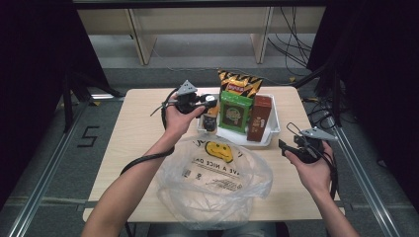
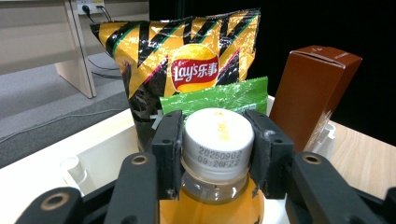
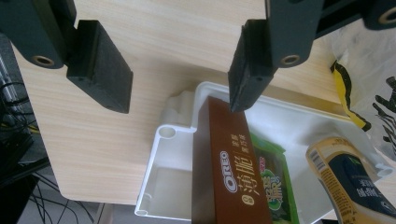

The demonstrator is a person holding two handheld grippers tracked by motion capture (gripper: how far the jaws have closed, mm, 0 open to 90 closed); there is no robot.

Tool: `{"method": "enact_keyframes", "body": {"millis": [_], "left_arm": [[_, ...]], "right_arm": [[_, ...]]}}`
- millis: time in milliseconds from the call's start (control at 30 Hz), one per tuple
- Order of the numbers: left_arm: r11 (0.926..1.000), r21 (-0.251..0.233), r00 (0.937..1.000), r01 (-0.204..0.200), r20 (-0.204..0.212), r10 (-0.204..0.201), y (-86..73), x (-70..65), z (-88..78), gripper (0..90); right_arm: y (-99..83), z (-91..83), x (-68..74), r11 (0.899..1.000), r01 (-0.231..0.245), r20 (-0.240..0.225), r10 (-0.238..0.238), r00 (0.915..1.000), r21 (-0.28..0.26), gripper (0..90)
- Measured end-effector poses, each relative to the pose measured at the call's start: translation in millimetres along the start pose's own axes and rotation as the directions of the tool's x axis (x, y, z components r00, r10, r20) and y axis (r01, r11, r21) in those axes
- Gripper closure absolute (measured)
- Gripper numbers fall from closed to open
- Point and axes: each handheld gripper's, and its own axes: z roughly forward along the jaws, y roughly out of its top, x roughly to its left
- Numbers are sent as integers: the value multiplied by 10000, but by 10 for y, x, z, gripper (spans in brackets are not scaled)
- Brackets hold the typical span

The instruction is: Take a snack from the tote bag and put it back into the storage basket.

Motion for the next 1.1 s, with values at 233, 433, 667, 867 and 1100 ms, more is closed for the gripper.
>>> {"method": "enact_keyframes", "body": {"millis": [233,433,667,867,1100], "left_arm": [[10000,91,10000,26,-29,-25,-40,5,11,588],[9999,157,10000,35,-35,-35,-74,7,23,588],[9997,239,10000,54,-55,-53,-109,13,35,588],[9996,257,9999,88,-73,-86,-128,14,40,587],[9994,338,9999,101,-72,-99,-169,18,51,587]], "right_arm": [[-3,4,2,10000,-3,-3,3,10000,-12,404],[0,2,5,10000,-16,11,16,10000,0,404],[0,-4,9,9999,52,149,-54,9999,152,404],[-3,2,13,9999,53,143,-55,9999,159,404],[-13,6,41,9996,-250,113,248,9996,162,404]]}}
